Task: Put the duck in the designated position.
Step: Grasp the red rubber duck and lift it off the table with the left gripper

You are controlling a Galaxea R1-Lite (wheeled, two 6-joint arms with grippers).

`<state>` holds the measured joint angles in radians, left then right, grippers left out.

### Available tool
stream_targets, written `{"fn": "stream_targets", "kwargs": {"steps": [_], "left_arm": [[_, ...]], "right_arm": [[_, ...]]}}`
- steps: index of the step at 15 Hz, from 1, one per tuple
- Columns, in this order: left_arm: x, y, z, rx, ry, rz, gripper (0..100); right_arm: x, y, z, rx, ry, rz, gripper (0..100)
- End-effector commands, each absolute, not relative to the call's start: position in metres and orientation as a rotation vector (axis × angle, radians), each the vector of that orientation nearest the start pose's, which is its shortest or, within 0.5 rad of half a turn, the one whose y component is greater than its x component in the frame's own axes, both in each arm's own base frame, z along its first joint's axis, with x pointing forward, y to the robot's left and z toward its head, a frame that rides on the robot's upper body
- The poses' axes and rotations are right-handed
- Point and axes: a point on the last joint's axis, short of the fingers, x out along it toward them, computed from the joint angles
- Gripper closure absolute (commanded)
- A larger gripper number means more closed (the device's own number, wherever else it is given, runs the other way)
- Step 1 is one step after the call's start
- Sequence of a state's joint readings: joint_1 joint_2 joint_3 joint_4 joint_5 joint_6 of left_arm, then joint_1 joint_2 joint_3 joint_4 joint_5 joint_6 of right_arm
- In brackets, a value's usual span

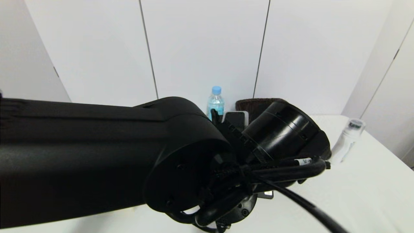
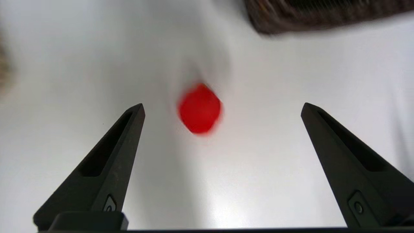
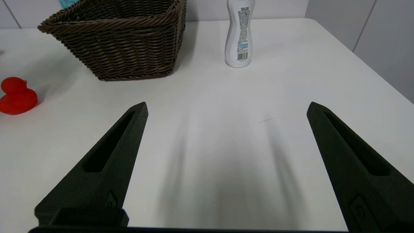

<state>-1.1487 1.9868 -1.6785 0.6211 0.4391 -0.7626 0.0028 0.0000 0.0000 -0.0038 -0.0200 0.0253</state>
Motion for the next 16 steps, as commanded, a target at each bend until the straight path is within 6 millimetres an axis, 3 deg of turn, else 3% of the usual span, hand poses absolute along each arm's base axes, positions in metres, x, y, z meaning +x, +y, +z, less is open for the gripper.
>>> {"fn": "stream_targets", "kwargs": {"steps": [1,4,12,16], "left_arm": [[0.156,-0.337,0.206,-0.059,0.989,-0.474,0],[0.154,-0.333,0.186,-0.023,1.041,-0.432,0],[0.172,-0.327,0.169,-0.011,1.053,-0.351,0],[0.186,-0.336,0.158,-0.048,1.022,-0.351,0]], "right_arm": [[-0.023,-0.001,0.076,0.026,-0.005,-0.017,0],[-0.023,-0.001,0.076,0.026,-0.005,-0.017,0],[-0.023,-0.001,0.076,0.025,-0.006,-0.017,0],[-0.023,-0.001,0.076,0.026,-0.003,-0.017,0]]}}
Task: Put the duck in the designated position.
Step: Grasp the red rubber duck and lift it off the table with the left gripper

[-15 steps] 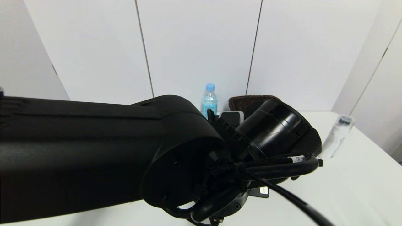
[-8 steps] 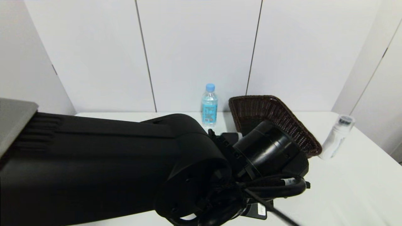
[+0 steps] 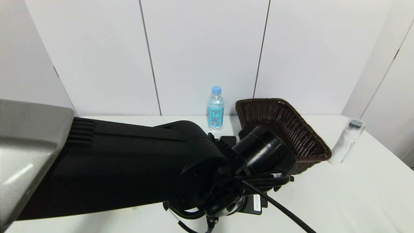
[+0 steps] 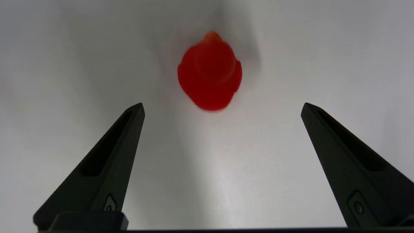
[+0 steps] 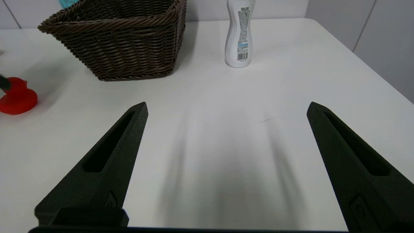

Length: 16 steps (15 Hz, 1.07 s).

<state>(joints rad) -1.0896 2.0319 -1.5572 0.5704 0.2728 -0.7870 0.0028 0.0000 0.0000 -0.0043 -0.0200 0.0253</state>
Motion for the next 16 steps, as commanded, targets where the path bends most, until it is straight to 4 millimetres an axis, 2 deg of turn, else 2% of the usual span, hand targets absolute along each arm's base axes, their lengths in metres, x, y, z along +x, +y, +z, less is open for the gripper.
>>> {"fn": "stream_targets", "kwargs": {"steps": [1,10,16], "left_arm": [[0.189,-0.335,0.156,-0.049,1.022,-0.343,0],[0.206,-0.331,0.144,0.032,1.021,-0.338,0],[0.209,-0.335,0.133,0.045,1.031,-0.333,0]], "right_arm": [[-0.023,-0.001,0.076,0.026,-0.005,-0.017,0],[-0.023,-0.001,0.076,0.026,-0.005,-0.017,0],[-0.023,-0.001,0.076,0.026,-0.005,-0.017,0]]}}
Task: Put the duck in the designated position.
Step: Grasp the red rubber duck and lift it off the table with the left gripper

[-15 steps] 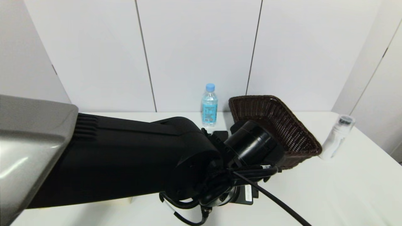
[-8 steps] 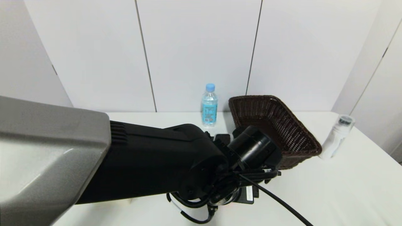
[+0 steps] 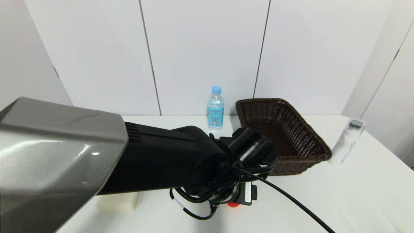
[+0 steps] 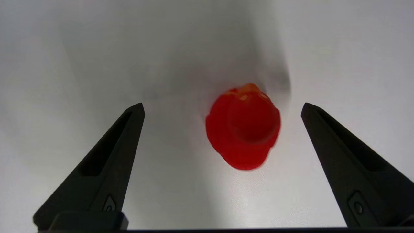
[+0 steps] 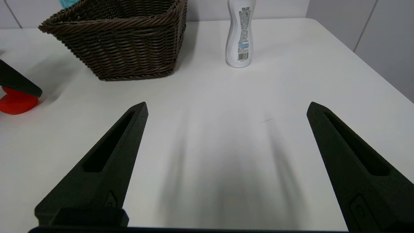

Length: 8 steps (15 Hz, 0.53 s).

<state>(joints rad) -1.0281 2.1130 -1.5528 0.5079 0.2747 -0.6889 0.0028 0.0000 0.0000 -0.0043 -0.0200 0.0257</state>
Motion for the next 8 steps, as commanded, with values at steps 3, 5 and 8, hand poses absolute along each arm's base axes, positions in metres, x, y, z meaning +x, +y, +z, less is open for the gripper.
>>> {"fn": "stream_targets", "kwargs": {"steps": [3,5,8], "left_arm": [[0.2099,-0.3371,0.1299,0.042,1.029,-0.334,0],[0.2107,-0.3396,0.1284,0.033,1.02,-0.341,0],[0.2107,-0.3408,0.1253,0.039,1.026,-0.34,0]], "right_arm": [[-0.0228,-0.0005,0.076,0.026,-0.005,-0.017,0],[-0.0228,-0.0005,0.076,0.026,-0.005,-0.017,0],[-0.0228,-0.0005,0.076,0.026,-0.005,-0.017,0]]}}
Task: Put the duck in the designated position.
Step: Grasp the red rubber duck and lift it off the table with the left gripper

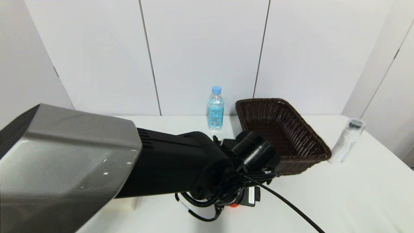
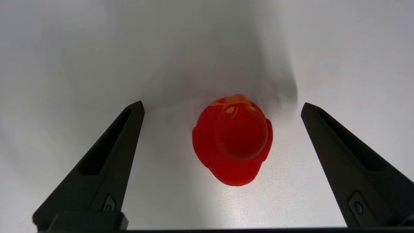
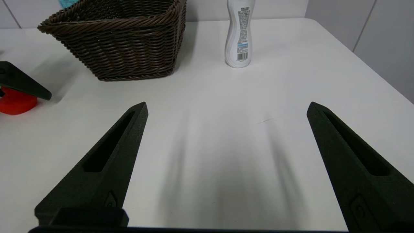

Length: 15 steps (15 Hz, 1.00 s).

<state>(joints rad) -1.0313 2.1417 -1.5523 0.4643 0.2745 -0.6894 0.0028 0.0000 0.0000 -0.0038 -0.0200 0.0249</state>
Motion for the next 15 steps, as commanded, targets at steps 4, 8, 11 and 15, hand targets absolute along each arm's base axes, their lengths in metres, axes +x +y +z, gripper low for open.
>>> {"fn": "stream_targets", "kwargs": {"steps": [4,8,11,15], "left_arm": [[0.21,-0.34,0.124,0.042,1.029,-0.338,0],[0.209,-0.339,0.131,0.031,1.022,-0.347,0],[0.208,-0.336,0.139,0.028,1.011,-0.357,0],[0.206,-0.333,0.145,0.028,1.009,-0.36,0]], "right_arm": [[-0.023,-0.001,0.076,0.026,-0.005,-0.017,0],[-0.023,-0.001,0.076,0.025,-0.005,-0.017,0],[-0.023,-0.001,0.076,0.026,-0.005,-0.017,0],[-0.023,-0.001,0.076,0.026,-0.005,-0.017,0]]}}
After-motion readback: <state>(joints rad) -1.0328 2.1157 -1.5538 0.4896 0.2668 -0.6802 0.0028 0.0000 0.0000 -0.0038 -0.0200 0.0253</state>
